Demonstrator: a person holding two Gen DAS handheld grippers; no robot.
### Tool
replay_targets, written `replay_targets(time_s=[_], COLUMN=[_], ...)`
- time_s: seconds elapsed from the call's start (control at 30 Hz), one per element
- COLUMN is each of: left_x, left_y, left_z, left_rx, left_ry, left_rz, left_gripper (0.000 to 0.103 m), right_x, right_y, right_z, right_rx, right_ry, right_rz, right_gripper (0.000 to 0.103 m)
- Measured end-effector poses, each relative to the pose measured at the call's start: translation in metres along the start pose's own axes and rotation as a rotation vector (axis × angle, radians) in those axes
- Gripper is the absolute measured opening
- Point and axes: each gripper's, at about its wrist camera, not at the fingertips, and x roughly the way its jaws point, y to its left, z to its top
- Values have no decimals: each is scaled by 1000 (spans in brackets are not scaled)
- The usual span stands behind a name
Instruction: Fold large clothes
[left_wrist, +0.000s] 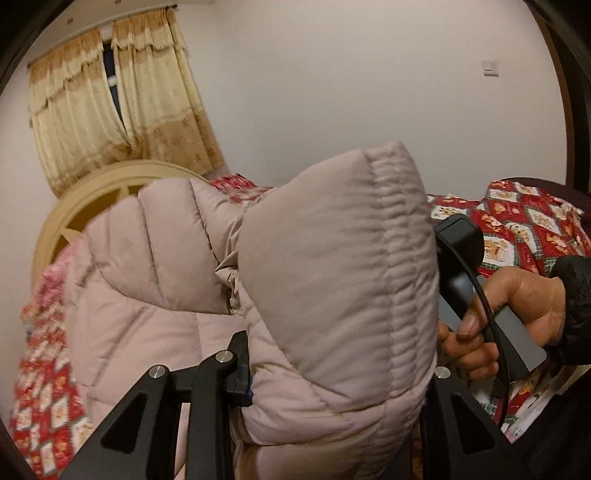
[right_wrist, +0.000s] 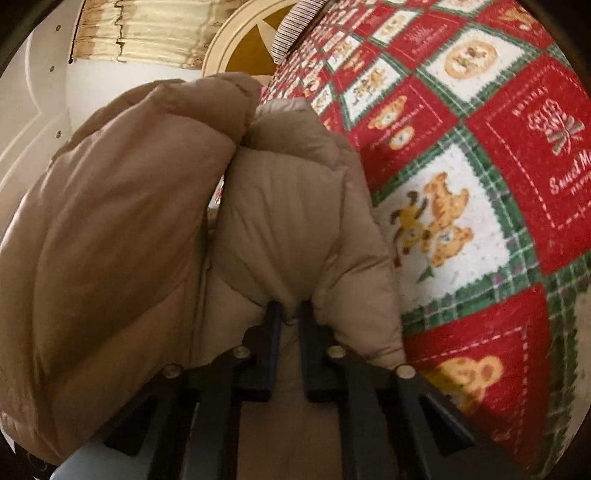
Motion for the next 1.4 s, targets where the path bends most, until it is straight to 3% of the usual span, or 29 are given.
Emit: replay_targets(time_s=[0.23,0.3,0.33,0.43,0.47,0.53,0.63,0.7,0.73,0.77,0.87,1.0,1.1,1.27,1.4], left_x=[27,33,35,43,45,45,41,42,42,42,35,12,-17,-77,-107], left_y=[-22,-23,-25,-25,-24,-21,-23,-21,-22,-23,-28,-32,-27,4,45], left_z=[-3,-4,-5,-7,-6,-7,-8,-6,-6,-5,-1,-5,-11,-12,-10], left_rx=[51,57,61,70,69,66,65,65,66,69,100,165,178,77,-43], left_ry=[70,80,82,85,87,89,93,96,99,104,122,132,123,48,-46], left_rz=[-15,-14,-12,-7,-7,-7,-5,-2,4,17,63,60,9,-129,-118], left_gripper=[38,38,39,40,40,40,40,40,40,40,41,46,48,50,51], right_x=[-37,-61,-77,-110,-119,-123,-99,-74,-62,-65,-50,-30,-22,-14,-12], right_y=[-12,-12,-12,-7,-3,5,20,30,35,39,45,27,20,26,21], right_z=[8,6,6,9,12,19,30,37,39,26,17,6,-1,-11,-9], right_rx=[3,-5,-9,-4,-7,-13,-61,-118,-147,-172,-254,-257,-263,-321,-307], right_ry=[-23,-58,-90,-173,-202,-214,-164,-106,-64,-38,-25,3,1,-28,-32], right_rz=[3,-24,-47,-95,-72,-7,-57,-93,-95,-109,-226,-240,-232,-279,-253], right_gripper=[14,22,30,76,79,79,77,62,39,28,27,26,26,26,26])
